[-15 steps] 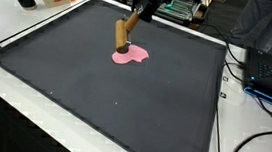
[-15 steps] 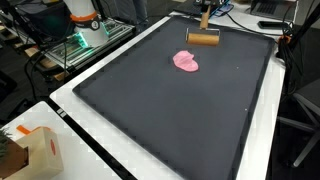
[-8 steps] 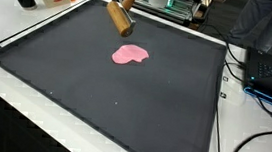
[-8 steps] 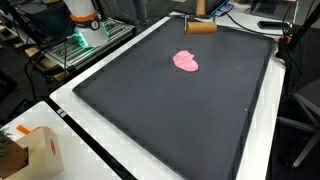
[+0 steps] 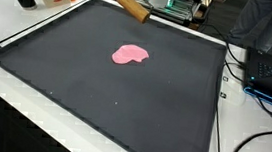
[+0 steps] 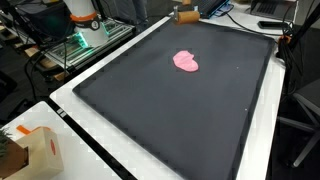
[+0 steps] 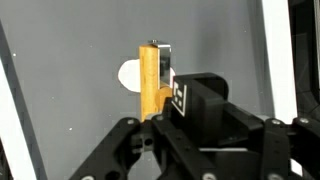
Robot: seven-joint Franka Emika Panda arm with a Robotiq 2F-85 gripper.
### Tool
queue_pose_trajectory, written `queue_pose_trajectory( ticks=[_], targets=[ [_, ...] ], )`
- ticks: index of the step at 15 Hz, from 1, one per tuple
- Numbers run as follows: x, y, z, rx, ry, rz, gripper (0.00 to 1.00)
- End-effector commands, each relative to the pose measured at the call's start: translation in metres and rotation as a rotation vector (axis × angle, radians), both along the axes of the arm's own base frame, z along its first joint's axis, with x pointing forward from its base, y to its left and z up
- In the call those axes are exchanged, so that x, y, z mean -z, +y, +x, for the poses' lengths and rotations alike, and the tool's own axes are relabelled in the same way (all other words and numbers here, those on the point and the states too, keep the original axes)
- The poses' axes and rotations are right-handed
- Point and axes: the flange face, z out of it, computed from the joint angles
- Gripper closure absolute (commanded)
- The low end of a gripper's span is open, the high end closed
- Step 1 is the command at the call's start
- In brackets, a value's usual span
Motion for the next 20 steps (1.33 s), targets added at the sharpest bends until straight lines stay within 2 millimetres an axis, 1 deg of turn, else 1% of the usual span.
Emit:
queue_pose_trajectory(
  ticks=[1,9,10,11,12,15,20],
  targets=[
    [-0.001,0.000,-0.001,-0.008,0.006,-0.002,0.50],
    [0.000,0.000,-0.002,-0.019,0.012,-0.002,0.50],
    [0.007,-0.002,0.001,-0.031,0.033,-0.006,0.75],
    [0.017,-0.004,0.005,-0.046,0.068,0.015,0.75],
    [0.032,-0.004,0.010,-0.078,0.101,0.045,0.75],
    [0.068,-0.005,0.017,-0.195,0.186,0.118,0.75],
    [0.116,-0.017,0.023,-0.288,0.274,0.135,0.75]
  ],
)
